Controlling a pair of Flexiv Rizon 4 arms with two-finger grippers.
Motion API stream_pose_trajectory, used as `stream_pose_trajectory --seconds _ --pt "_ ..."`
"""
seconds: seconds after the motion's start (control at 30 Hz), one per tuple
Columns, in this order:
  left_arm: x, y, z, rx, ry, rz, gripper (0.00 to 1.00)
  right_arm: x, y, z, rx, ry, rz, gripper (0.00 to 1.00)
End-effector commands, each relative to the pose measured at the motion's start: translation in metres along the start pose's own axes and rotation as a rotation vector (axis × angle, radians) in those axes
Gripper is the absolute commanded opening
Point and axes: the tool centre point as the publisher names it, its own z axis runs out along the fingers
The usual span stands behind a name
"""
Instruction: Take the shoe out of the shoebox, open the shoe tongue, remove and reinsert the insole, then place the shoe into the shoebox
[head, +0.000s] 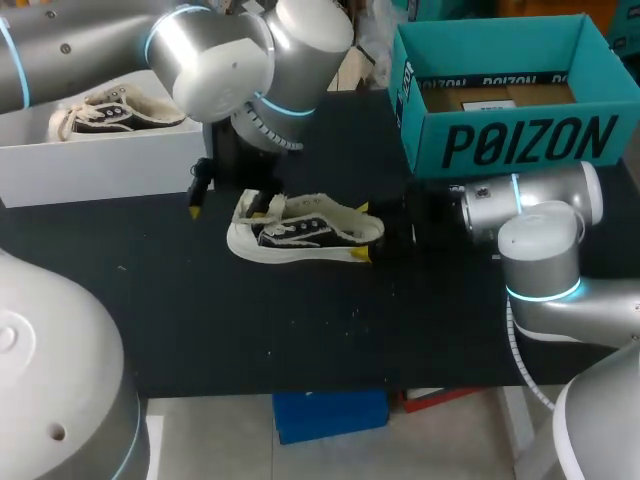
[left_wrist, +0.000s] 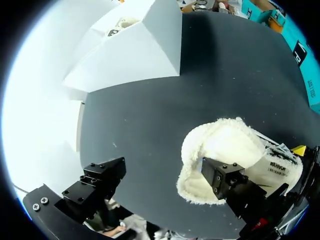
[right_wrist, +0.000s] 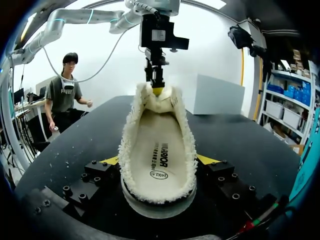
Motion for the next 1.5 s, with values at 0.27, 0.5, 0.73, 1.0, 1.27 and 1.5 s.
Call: stream_pose_trajectory --seconds 0.27,0.5,0.73,1.0,1.27,1.5 --pt "-0.007 0.001 -0.005 0.029 0.047 0.034 1.00 -0.001 -0.003 0.000 0.001 -0.001 0.001 0.00" --pt "-0.010 -0.004 -0.051 0.076 0.341 0.372 1.00 -0.001 -0.003 0.000 0.001 -0.001 0.001 0.00" --pt "0.016 -0.008 -0.078 -0.012 0.581 1.036 0.00 -0.001 -0.003 0.000 0.001 -0.001 0.001 0.00" --pt "0.082 -0.040 -0.080 -0.281 0.372 0.942 0.00 -0.001 -0.003 0.000 0.001 -0.001 0.001 0.00" --pt "0.082 -0.040 -0.080 -0.281 0.372 0.942 0.00 -0.001 -0.003 0.000 0.001 -0.001 0.001 0.00" --pt "0.082 -0.040 -0.080 -0.281 0.372 0.942 0.00 -0.001 -0.003 0.000 0.001 -0.001 0.001 0.00"
